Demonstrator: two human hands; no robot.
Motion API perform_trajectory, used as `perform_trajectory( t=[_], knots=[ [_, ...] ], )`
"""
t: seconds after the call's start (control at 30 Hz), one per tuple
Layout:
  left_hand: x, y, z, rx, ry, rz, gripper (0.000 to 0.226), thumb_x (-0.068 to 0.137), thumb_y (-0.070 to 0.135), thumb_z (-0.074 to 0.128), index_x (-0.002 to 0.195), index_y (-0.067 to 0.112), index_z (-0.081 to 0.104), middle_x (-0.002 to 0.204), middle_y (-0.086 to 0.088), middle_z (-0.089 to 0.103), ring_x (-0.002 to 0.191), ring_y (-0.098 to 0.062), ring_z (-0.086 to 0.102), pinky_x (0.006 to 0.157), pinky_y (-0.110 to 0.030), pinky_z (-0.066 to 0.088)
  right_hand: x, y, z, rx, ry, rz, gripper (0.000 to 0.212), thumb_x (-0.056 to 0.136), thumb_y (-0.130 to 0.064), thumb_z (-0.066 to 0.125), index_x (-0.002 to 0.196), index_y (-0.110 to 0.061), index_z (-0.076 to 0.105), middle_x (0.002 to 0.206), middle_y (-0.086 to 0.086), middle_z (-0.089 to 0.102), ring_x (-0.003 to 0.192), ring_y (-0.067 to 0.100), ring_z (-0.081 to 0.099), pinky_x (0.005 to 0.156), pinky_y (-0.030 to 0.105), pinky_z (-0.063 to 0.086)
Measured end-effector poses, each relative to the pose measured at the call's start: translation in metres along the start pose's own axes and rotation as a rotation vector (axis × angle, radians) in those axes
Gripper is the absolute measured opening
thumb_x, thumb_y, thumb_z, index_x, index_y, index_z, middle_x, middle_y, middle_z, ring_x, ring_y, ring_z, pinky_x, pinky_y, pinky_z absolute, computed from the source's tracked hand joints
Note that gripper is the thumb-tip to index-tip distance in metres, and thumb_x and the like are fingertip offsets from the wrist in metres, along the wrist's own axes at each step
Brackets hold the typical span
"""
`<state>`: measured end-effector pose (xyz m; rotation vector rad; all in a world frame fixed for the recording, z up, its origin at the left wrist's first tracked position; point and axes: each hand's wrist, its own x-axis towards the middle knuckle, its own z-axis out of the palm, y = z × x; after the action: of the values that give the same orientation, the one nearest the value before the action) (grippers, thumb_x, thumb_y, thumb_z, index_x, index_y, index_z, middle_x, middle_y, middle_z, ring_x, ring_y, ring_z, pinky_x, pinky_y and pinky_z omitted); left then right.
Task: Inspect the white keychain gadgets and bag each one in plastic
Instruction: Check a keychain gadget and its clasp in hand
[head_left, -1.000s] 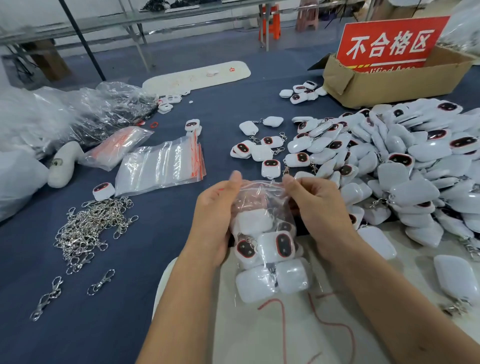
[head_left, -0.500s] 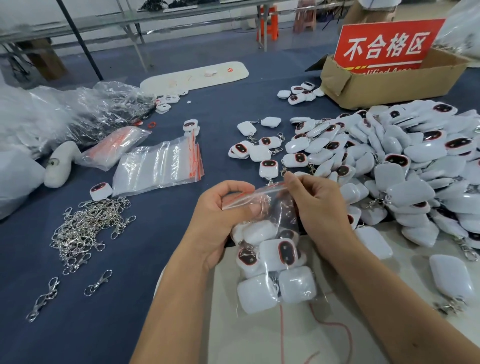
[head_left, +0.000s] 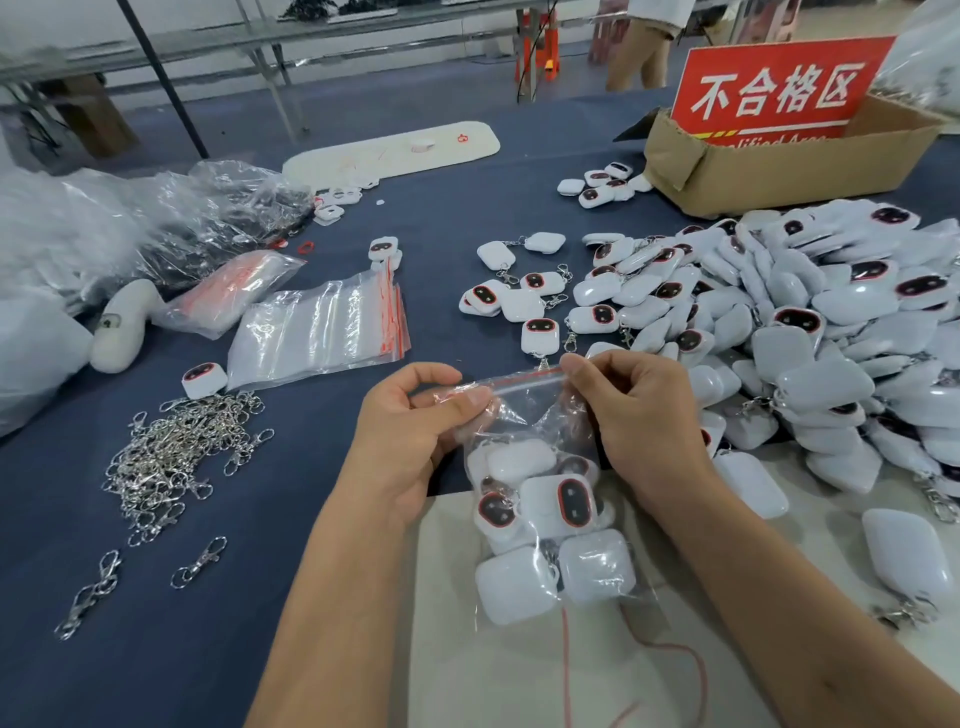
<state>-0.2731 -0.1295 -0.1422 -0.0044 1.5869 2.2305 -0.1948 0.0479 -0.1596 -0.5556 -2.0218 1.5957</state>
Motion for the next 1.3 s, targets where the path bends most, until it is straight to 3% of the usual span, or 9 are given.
perform_trajectory(
  t=[0.1,0.17,0.27,0.37,0.57,0.73,0.83,1.03,1.3],
  knots=[
    [0.002,-0.003,0.001,0.290,0.016,0.172,0.027,0.077,-0.005,0.083,0.094,0.010,0.068,0.072,0.002,0.073,0.071,-0.013,0.071,0.067,-0.021,0.058,-0.001,0.001,0.000,-0.032,0.018,-0.037,0.032,0.098,-0.036,0.071,0.073,-0.016,0.074,0.060,0.003,0.069,0.048,0.006,0.055,0.048,0.018,0.046],
    [0.001,-0.002,0.003,0.567,0.046,0.370,0.019,0.084,0.006,0.083,0.095,0.016,0.071,0.084,0.006,0.076,0.080,-0.006,0.070,0.074,-0.017,0.056,-0.001,0.001,0.000,-0.065,0.023,-0.050,0.032,0.098,-0.036,0.071,0.074,-0.016,0.073,0.063,0.004,0.069,0.052,0.009,0.057,0.051,0.023,0.049],
    [0.002,0.004,0.013,0.899,-0.017,0.563,0.012,0.087,0.023,0.081,0.093,0.028,0.073,0.093,0.014,0.072,0.095,-0.003,0.066,0.080,-0.012,0.050,-0.001,0.000,0.001,-0.073,0.014,-0.059,0.028,0.098,-0.034,0.071,0.076,-0.017,0.073,0.063,-0.002,0.069,0.050,0.003,0.057,0.049,0.016,0.045],
    [0.010,0.009,0.029,1.164,-0.134,0.551,0.006,0.088,0.034,0.079,0.091,0.031,0.075,0.093,0.015,0.071,0.098,-0.008,0.064,0.088,-0.029,0.052,0.000,0.000,0.001,-0.078,-0.007,-0.085,0.025,0.099,-0.032,0.071,0.079,-0.018,0.075,0.064,-0.004,0.069,0.054,0.001,0.058,0.055,0.016,0.046],
    [0.017,0.003,0.036,1.128,-0.265,0.470,0.016,0.090,0.031,0.077,0.078,0.021,0.075,0.070,0.001,0.069,0.071,-0.019,0.062,0.072,-0.044,0.052,0.000,0.000,0.002,-0.043,-0.032,-0.110,0.023,0.097,-0.026,0.074,0.076,-0.017,0.077,0.058,-0.010,0.064,0.055,0.002,0.051,0.059,0.022,0.043],
    [0.021,-0.003,0.031,1.011,-0.275,0.443,0.015,0.090,0.024,0.078,0.076,0.020,0.074,0.073,-0.005,0.071,0.073,-0.026,0.065,0.073,-0.047,0.054,0.001,0.002,0.004,-0.034,-0.031,-0.137,0.019,0.094,-0.021,0.078,0.076,-0.017,0.080,0.063,-0.010,0.070,0.059,0.000,0.057,0.062,0.017,0.046],
    [0.022,-0.004,0.028,0.970,-0.276,0.442,0.017,0.088,0.023,0.080,0.072,0.022,0.074,0.070,-0.003,0.070,0.066,-0.016,0.061,0.069,-0.041,0.053,0.001,0.003,0.005,-0.050,-0.022,-0.143,0.017,0.092,-0.025,0.080,0.075,-0.020,0.080,0.064,-0.010,0.072,0.059,0.000,0.059,0.061,0.017,0.047],
    [0.025,-0.004,0.027,0.900,-0.287,0.442,0.007,0.084,0.016,0.085,0.080,0.019,0.080,0.072,0.001,0.074,0.077,-0.025,0.070,0.069,-0.026,0.055,0.004,0.005,0.001,0.013,-0.040,-0.094,0.018,0.088,-0.025,0.084,0.073,-0.018,0.077,0.066,-0.004,0.073,0.059,0.004,0.061,0.059,0.020,0.049],
    [0.023,-0.003,0.029,0.902,-0.311,0.464,0.010,0.087,0.014,0.082,0.079,0.012,0.077,0.075,-0.008,0.074,0.077,-0.032,0.068,0.075,-0.047,0.057,0.006,0.006,0.000,0.075,-0.065,-0.064,0.019,0.089,-0.027,0.083,0.074,-0.017,0.078,0.057,-0.010,0.067,0.051,-0.002,0.052,0.052,0.012,0.042]
  ],
)
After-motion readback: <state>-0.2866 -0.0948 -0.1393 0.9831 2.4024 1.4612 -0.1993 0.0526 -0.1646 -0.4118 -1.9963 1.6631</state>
